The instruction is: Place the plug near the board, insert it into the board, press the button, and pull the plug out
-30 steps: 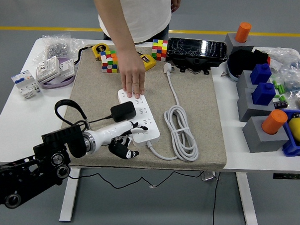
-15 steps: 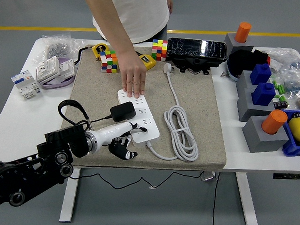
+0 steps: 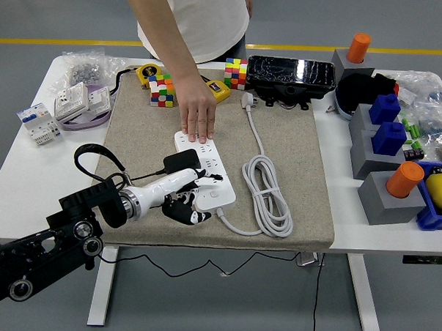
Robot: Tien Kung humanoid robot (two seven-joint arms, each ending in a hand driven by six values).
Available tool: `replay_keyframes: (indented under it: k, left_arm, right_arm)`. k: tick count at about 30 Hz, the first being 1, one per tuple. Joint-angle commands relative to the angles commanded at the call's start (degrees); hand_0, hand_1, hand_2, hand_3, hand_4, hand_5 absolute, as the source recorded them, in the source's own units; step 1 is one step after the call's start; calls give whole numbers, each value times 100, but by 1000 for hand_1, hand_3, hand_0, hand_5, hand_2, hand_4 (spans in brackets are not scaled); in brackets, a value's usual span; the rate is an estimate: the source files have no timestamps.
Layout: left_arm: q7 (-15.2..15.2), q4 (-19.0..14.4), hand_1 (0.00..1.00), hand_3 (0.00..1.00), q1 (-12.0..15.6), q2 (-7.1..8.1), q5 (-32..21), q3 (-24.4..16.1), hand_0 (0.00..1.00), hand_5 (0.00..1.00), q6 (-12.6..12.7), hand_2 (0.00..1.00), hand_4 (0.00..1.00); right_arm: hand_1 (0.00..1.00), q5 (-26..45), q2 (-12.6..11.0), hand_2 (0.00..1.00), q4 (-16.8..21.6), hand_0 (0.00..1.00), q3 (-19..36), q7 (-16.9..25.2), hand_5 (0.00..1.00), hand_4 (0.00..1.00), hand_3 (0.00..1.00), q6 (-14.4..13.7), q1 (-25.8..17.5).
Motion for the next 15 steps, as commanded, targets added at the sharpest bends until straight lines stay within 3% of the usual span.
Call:
replay_keyframes:
  k: [3, 5, 15]
  left_arm:
    - [-375, 56, 66, 642, 24, -19, -157, -40, 140, 45, 402, 129, 753]
    - [-445, 70, 73, 624, 36, -22, -150, -51, 154, 74, 491, 149, 763]
    - [-436, 71, 98, 623, 51, -21, -132, -69, 171, 90, 532, 186, 765]
  right_arm:
    - [630, -2, 11, 601, 2, 573, 12, 1, 407, 880, 538, 1, 6]
    - [630, -4, 15, 601, 4, 573, 21, 2, 408, 880, 538, 0, 10]
    - [629, -10, 13, 601, 4, 573, 43, 0, 408, 880, 538, -2, 11]
